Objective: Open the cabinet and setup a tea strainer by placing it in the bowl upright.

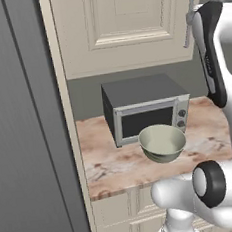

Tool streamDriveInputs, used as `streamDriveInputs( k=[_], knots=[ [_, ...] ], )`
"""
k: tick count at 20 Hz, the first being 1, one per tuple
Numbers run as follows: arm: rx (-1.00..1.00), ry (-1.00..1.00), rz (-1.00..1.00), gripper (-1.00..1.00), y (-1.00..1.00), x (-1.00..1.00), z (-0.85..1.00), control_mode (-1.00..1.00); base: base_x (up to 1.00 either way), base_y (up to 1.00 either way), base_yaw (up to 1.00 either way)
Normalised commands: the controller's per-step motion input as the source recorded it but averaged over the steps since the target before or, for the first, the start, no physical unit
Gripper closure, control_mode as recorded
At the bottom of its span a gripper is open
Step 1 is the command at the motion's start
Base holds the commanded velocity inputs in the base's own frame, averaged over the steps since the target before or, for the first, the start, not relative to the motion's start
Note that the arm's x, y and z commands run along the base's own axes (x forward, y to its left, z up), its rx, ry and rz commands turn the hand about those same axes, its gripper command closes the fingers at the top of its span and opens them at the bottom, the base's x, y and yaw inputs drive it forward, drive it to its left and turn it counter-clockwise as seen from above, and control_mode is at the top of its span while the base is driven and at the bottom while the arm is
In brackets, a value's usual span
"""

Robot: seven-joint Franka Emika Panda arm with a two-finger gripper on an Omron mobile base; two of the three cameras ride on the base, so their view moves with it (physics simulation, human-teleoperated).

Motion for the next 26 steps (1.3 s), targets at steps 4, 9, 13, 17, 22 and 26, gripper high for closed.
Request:
streamDriveInputs(
  k=[4, 9, 13, 17, 22, 26],
  knots=[
    [0.06, 0.0, 0.07, -1.0, 0.0, 0.56, -0.01, -1.0, 0.0, 0.0, 0.0],
    [0.05, 0.0, 0.11, -1.0, -0.05, 0.54, -0.05, -1.0, 0.0, 0.0, 0.0],
    [0.02, 0.0, 0.07, -1.0, -0.25, 0.35, 0.0, -1.0, 0.0, 0.0, 0.0],
    [0.0, 0.0, 0.04, -1.0, -0.33, 0.27, 0.0, -1.0, 0.0, 0.0, 0.0],
    [0.0, 0.0, 0.0, -1.0, -0.05, 0.11, -0.01, -1.0, 0.0, 0.0, 0.0],
    [0.0, 0.0, 0.0, -1.0, 0.0, 0.11, -0.17, -1.0, 0.0, 0.0, 0.0]
  ],
)
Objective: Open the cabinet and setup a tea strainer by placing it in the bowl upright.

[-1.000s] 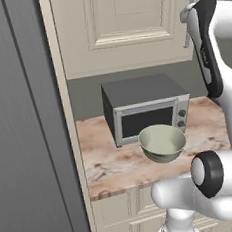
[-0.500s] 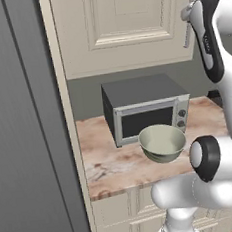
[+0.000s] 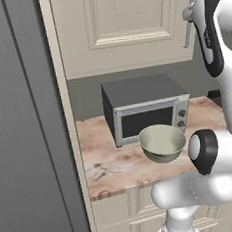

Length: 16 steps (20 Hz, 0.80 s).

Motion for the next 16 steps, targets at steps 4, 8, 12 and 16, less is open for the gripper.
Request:
streamDriveInputs(
  k=[4, 8, 12, 16],
  knots=[
    [0.0, 0.0, 0.0, -1.0, 0.0, 0.18, -0.33, -1.0, 0.0, 0.0, 0.0],
    [0.0, 0.0, 0.0, -1.0, 0.0, 0.19, -0.39, -1.0, 0.0, 0.0, 0.0],
    [0.0, 0.0, 0.0, -1.0, 0.0, 0.14, -0.23, -1.0, 0.0, 0.0, 0.0],
    [0.0, 0.0, 0.0, -1.0, 0.0, 0.15, -0.13, -1.0, 0.0, 0.0, 0.0]
  ],
)
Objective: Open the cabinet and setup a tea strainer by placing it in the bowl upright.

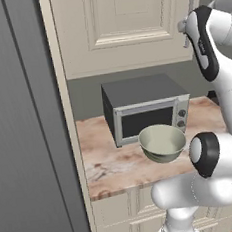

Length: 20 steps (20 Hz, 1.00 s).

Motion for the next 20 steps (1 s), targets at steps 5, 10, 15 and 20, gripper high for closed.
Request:
streamDriveInputs(
  k=[5, 10, 15, 20],
  knots=[
    [0.0, 0.0, 0.0, -1.0, 0.0, 0.26, -0.02, -1.0, 0.0, 0.0, 0.0],
    [0.0, 0.0, 0.02, -1.0, 0.0, 0.35, -0.01, -1.0, 0.0, 0.0, 0.0],
    [0.0, 0.0, 0.03, -1.0, 0.0, 0.43, -0.03, -1.0, 0.0, 0.0, 0.0],
    [0.0, 0.0, 0.07, -1.0, 0.0, 0.4, -0.07, -1.0, 0.0, 0.0, 0.0]
  ],
)
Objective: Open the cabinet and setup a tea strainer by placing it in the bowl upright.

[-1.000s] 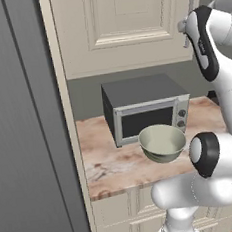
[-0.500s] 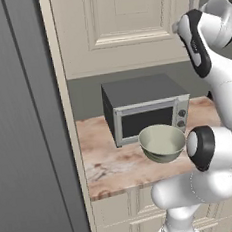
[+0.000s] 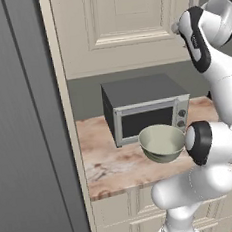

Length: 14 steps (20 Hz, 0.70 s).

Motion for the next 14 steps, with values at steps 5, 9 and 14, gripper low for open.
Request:
streamDriveInputs(
  k=[5, 9, 14],
  knots=[
    [0.0, 0.0, 0.07, 1.0, 0.0, 0.37, -0.08, -1.0, 0.0, 0.0, 0.0],
    [0.0, 0.0, 0.04, 1.0, 0.0, 0.26, -0.05, -1.0, 0.0, 0.0, 0.0],
    [0.0, -0.02, 0.01, 1.0, 0.0, 0.22, -0.02, -1.0, 0.0, 0.0, 0.0]
  ],
)
